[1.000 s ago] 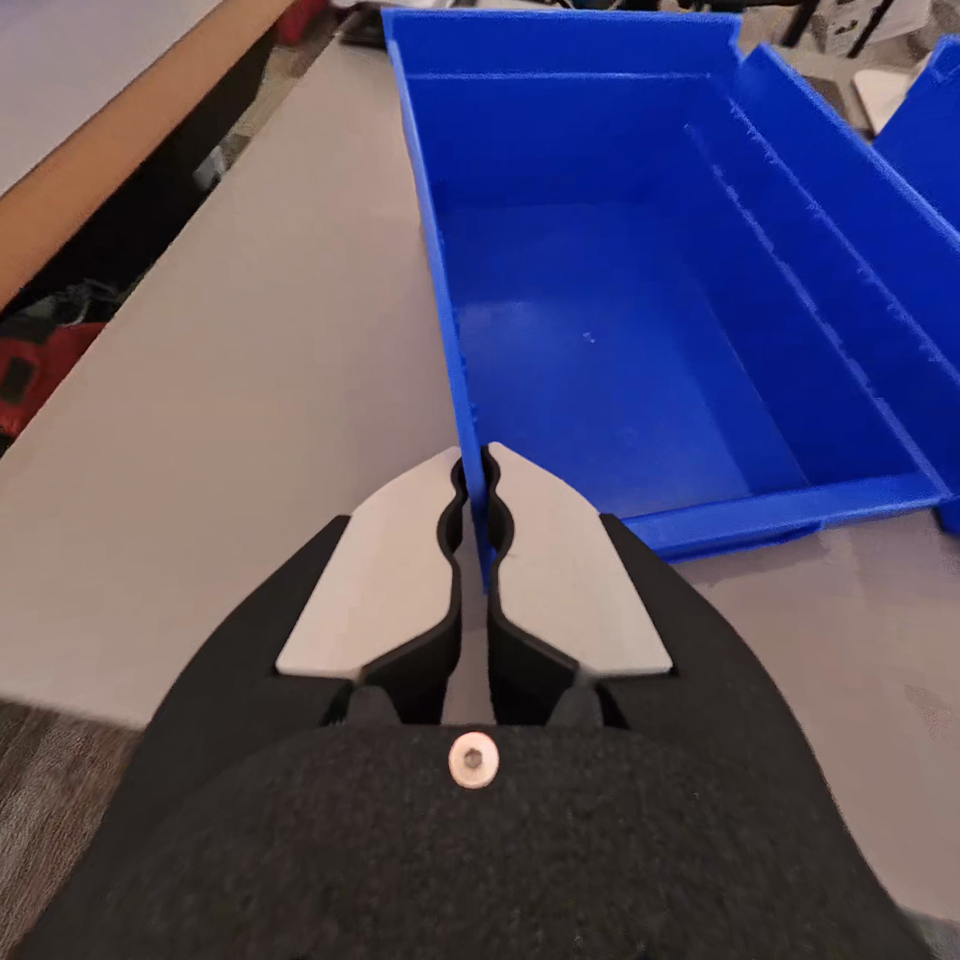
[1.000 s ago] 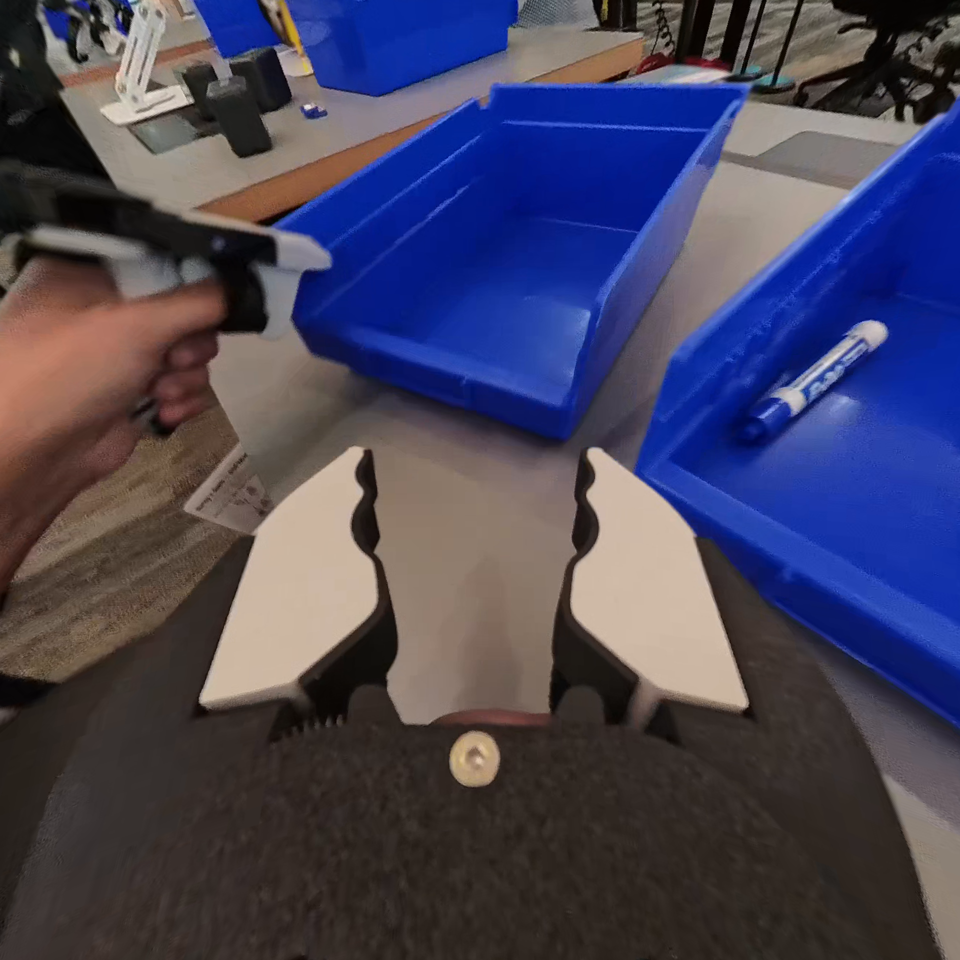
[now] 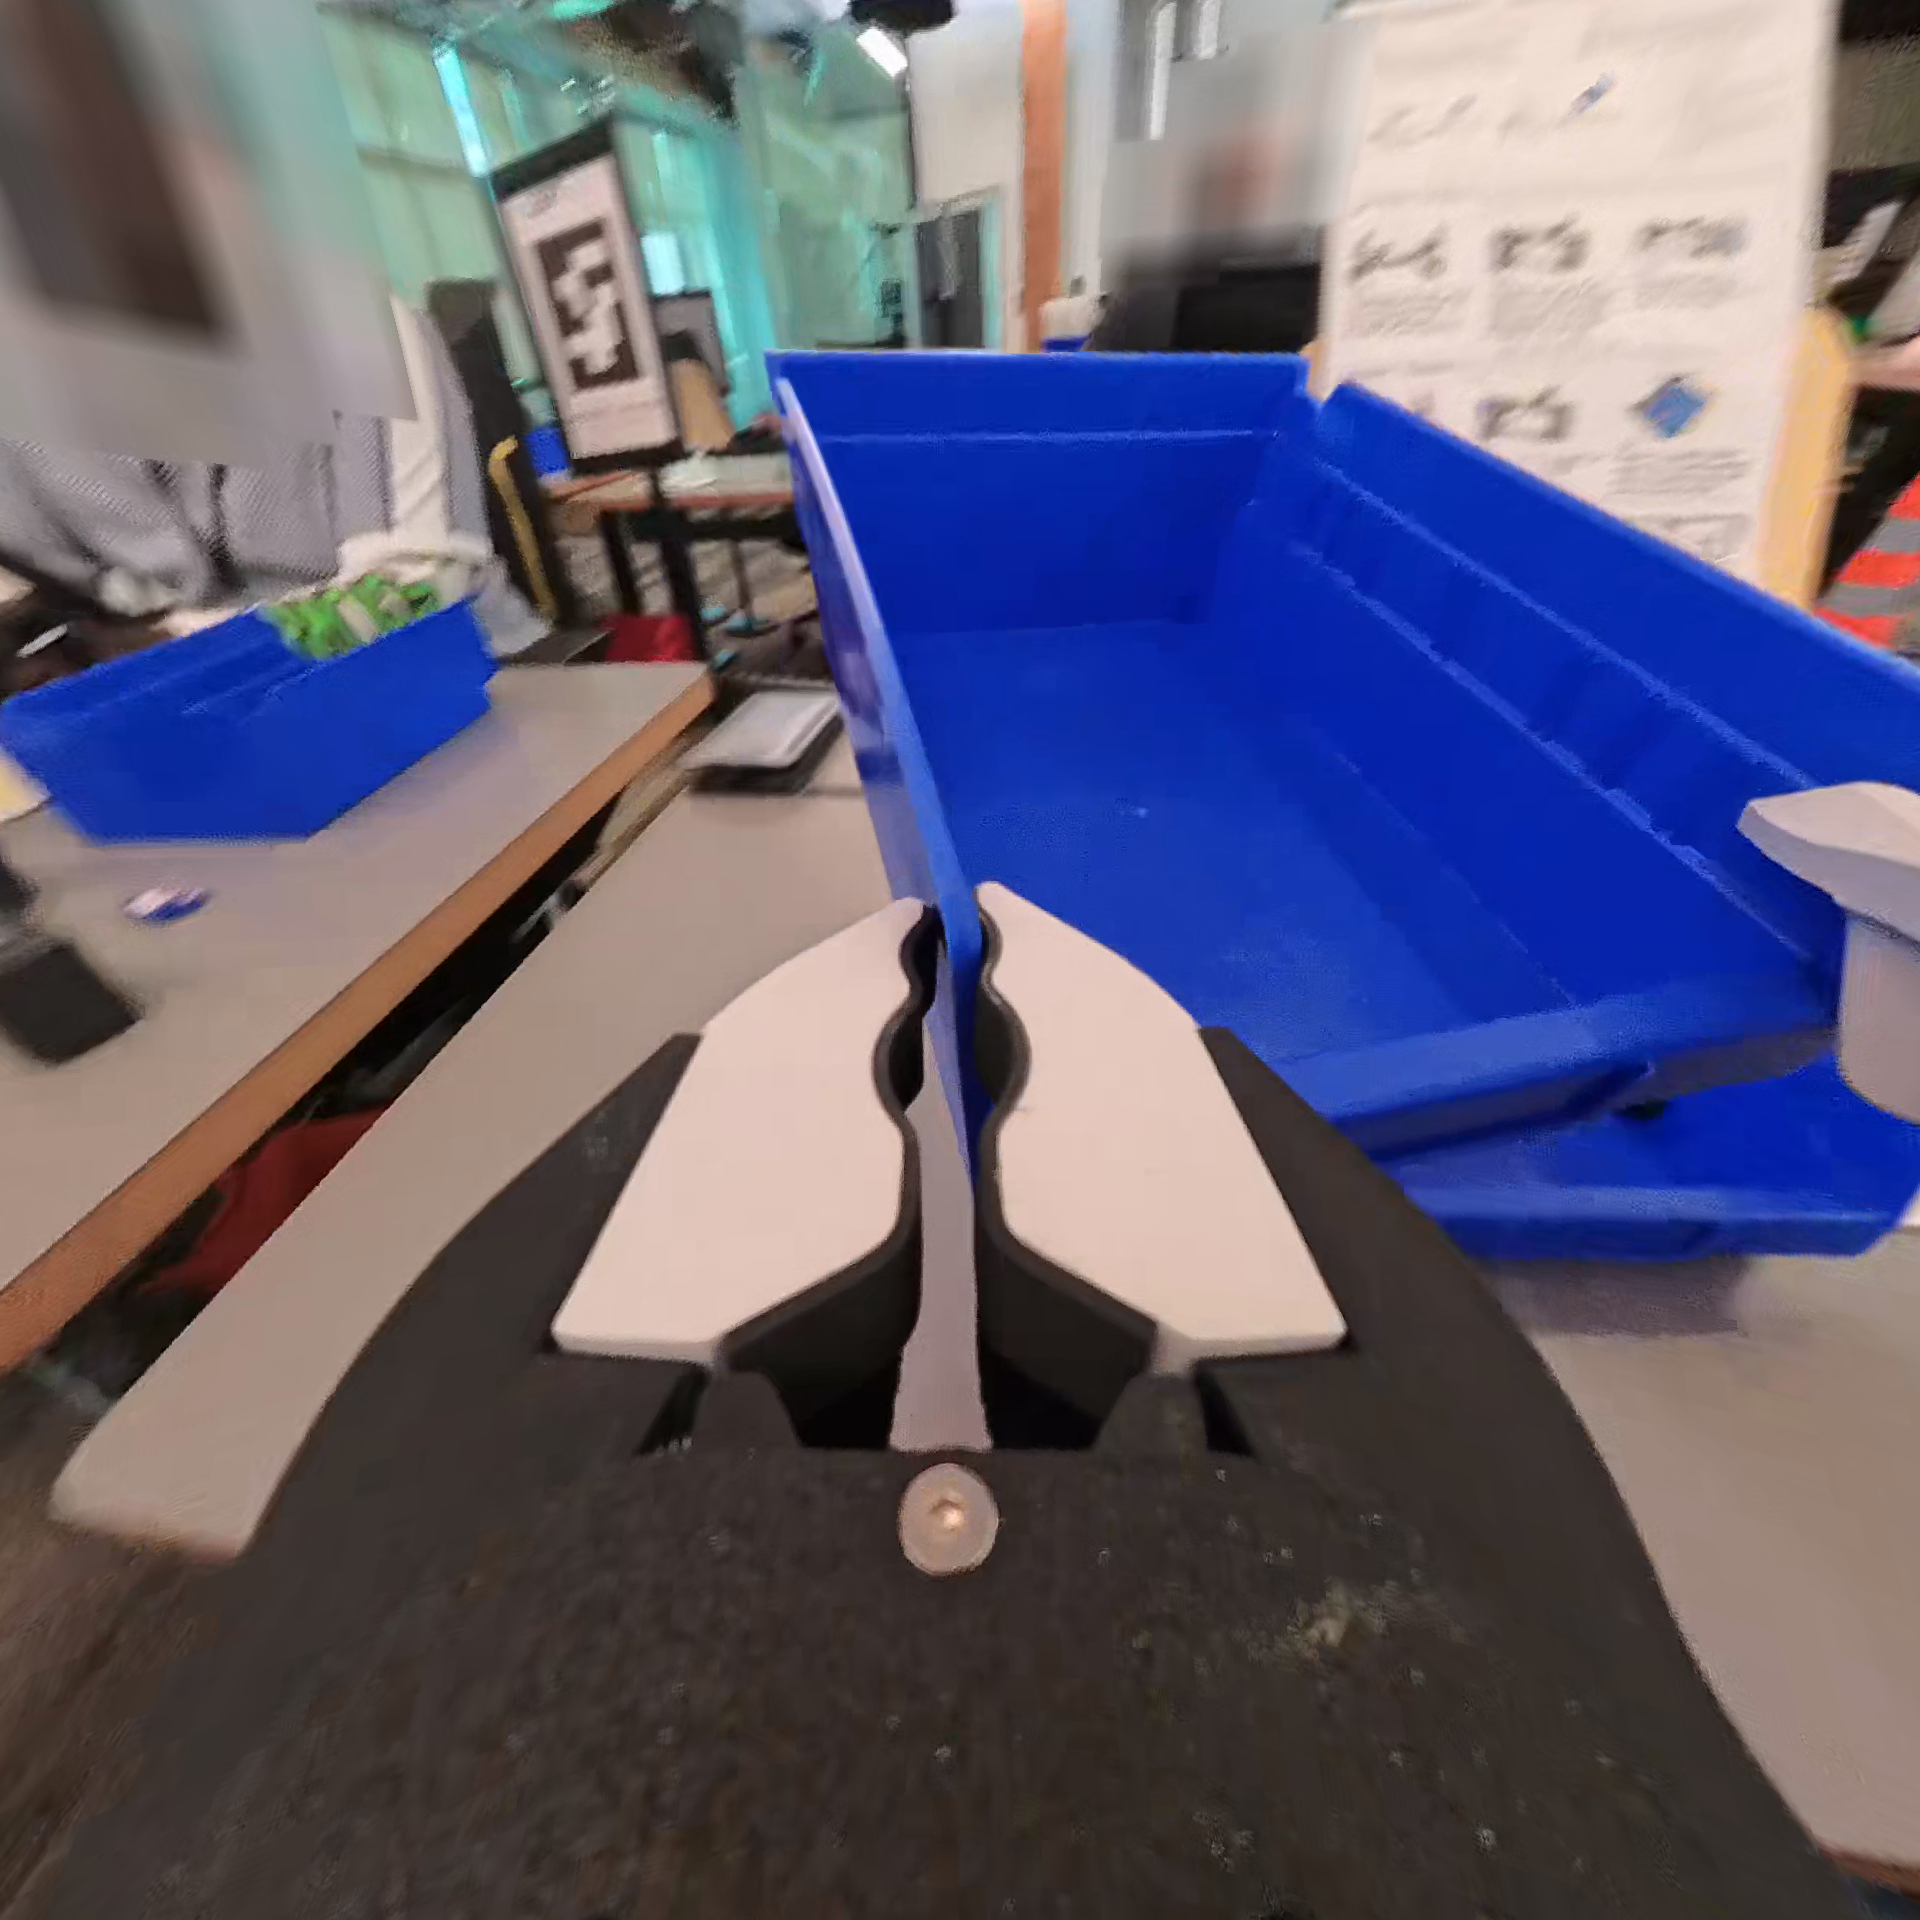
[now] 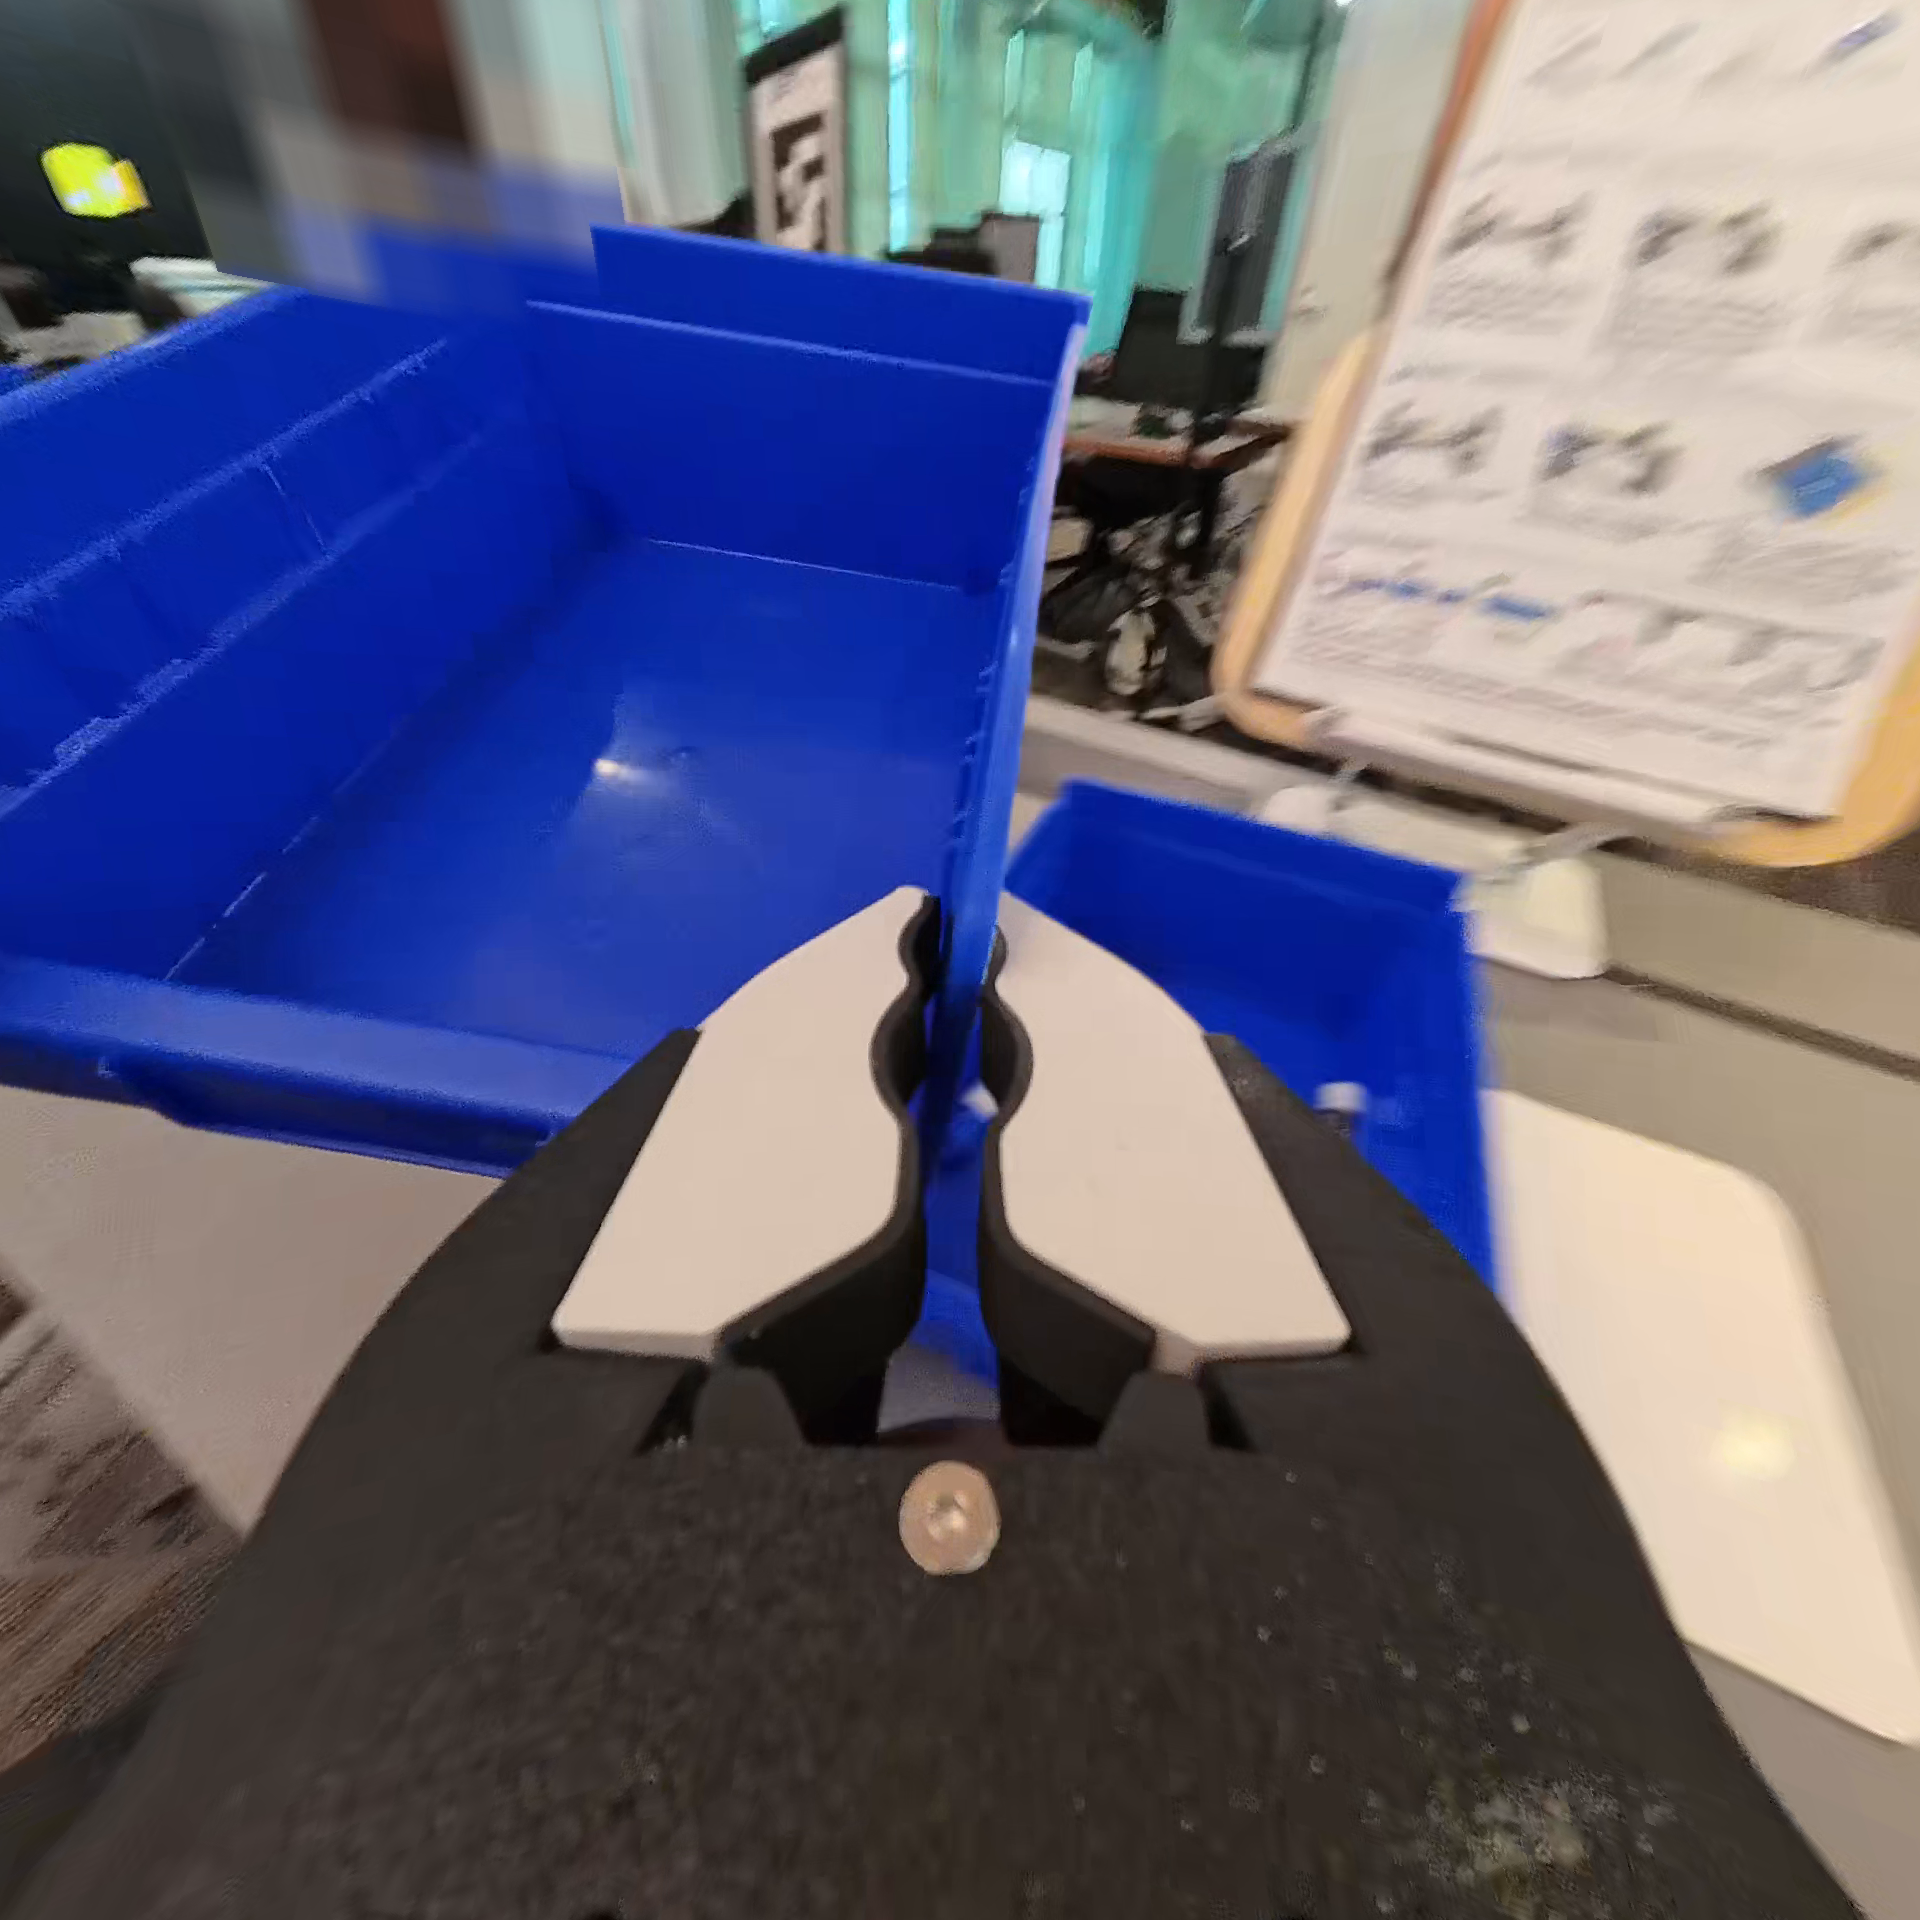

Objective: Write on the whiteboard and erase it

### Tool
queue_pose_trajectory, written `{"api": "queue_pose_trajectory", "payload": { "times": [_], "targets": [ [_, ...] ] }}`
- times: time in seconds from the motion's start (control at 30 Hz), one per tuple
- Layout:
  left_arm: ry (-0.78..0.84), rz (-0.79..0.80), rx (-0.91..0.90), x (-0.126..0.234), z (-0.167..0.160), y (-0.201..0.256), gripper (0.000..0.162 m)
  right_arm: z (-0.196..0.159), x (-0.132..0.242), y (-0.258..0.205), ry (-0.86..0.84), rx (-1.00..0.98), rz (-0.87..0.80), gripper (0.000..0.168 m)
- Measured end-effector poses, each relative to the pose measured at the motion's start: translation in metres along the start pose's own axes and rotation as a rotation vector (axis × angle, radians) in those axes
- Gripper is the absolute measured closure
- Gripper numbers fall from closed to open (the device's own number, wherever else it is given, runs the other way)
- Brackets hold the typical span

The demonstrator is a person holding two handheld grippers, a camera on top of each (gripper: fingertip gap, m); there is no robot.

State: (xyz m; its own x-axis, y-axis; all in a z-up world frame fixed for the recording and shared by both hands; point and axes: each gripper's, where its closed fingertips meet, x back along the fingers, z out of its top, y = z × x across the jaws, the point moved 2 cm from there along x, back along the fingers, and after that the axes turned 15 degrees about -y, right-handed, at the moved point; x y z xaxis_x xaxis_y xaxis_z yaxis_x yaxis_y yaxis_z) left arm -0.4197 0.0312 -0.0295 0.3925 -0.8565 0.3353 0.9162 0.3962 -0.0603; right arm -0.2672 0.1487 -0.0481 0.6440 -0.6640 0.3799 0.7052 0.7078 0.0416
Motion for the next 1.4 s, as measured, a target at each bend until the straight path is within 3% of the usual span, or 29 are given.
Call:
{"api": "queue_pose_trajectory", "payload": {
  "times": [0.13, 0.23, 0.43, 0.6, 0.83, 1.03, 1.1, 1.13, 1.17, 1.27, 1.4],
  "targets": [
    [0.024, -0.127, -0.108, -0.033, 0.046, 0.103, 0.158, 0.015, 0.038, 0.107, 0.044, -0.043, -0.179, 0.165],
    [0.002, -0.208, -0.197, -0.070, 0.055, 0.200, 0.159, -0.004, 0.056, 0.202, 0.011, -0.082, -0.331, 0.164],
    [-0.104, -0.384, -0.286, -0.122, 0.026, 0.392, 0.158, -0.103, 0.081, 0.372, -0.169, -0.281, -0.442, 0.165],
    [-0.220, -0.468, -0.341, -0.141, -0.031, 0.492, 0.157, -0.185, 0.094, 0.456, -0.294, -0.414, -0.426, 0.165],
    [-0.338, -0.572, -0.327, -0.149, -0.099, 0.539, 0.153, -0.233, 0.102, 0.498, -0.341, -0.379, -0.515, 0.163],
    [-0.353, -0.674, -0.324, -0.144, -0.098, 0.570, 0.148, -0.245, 0.109, 0.529, -0.345, -0.416, -0.599, 0.157],
    [-0.367, -0.707, -0.330, -0.141, -0.098, 0.578, 0.137, -0.246, 0.109, 0.534, -0.331, -0.436, -0.582, 0.156],
    [-0.377, -0.721, -0.335, -0.138, -0.099, 0.580, 0.133, -0.246, 0.110, 0.536, -0.326, -0.444, -0.566, 0.151],
    [-0.392, -0.750, -0.334, -0.134, -0.099, 0.582, 0.128, -0.247, 0.113, 0.540, -0.324, -0.445, -0.574, 0.135],
    [-0.422, -0.847, -0.330, -0.110, -0.089, 0.566, 0.106, -0.232, 0.142, 0.549, -0.268, -0.370, -0.683, 0.117],
    [-0.308, -0.874, -0.365, -0.074, -0.050, 0.488, 0.100, -0.173, 0.161, 0.507, -0.068, -0.165, -0.708, 0.115]
  ]
}}
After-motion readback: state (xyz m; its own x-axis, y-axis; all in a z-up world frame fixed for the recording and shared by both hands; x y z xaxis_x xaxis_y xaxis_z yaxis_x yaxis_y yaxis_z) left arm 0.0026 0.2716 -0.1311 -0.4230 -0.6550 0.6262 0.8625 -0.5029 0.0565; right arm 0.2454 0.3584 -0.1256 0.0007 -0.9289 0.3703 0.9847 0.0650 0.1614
